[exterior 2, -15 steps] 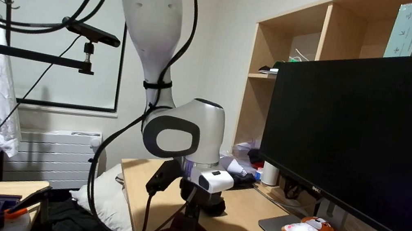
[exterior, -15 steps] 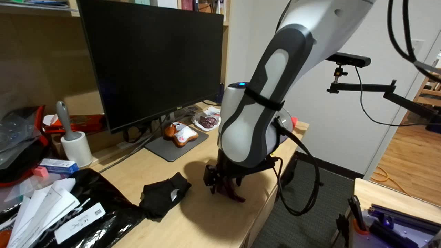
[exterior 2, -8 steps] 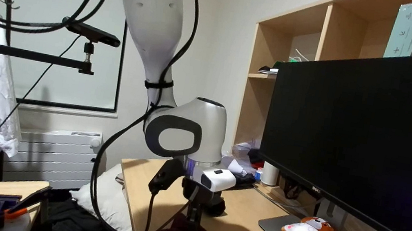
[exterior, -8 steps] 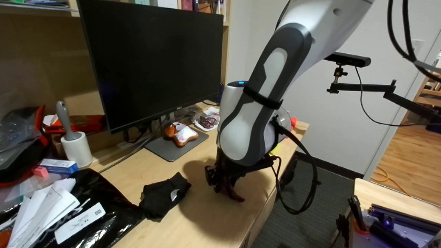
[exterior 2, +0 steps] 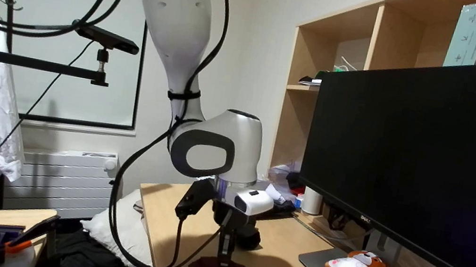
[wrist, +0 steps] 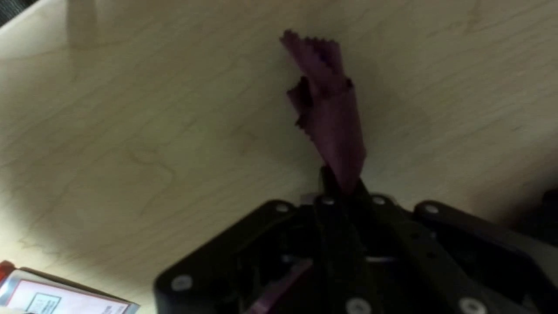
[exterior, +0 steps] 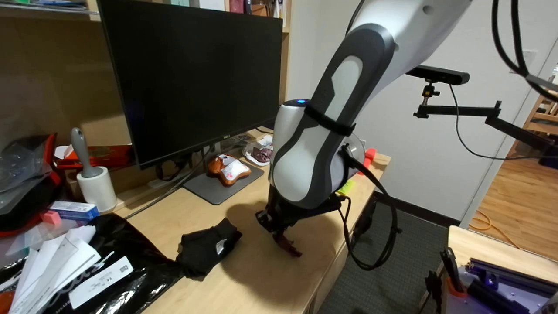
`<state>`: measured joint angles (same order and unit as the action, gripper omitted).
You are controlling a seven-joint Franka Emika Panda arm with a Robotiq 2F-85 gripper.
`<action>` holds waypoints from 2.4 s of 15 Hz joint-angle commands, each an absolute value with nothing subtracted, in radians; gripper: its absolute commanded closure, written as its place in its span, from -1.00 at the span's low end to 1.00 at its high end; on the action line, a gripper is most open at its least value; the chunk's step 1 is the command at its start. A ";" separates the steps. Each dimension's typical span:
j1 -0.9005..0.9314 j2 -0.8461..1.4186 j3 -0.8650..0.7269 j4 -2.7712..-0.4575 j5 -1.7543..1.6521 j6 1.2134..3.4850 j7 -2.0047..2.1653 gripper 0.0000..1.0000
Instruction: Move the maroon cloth to the left then move the yellow object to the left
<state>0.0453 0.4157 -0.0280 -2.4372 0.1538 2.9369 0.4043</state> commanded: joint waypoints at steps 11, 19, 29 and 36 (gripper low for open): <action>0.042 0.302 0.177 -2.490 0.272 2.916 0.312 0.86; 0.059 0.299 0.263 -2.554 0.326 2.905 0.273 0.85; 0.100 0.398 0.271 -2.496 0.615 3.161 0.520 0.85; 0.277 0.476 0.109 -2.473 0.710 3.252 0.789 0.85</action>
<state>0.2007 0.4363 0.1660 -2.4876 0.6584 3.2132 0.6894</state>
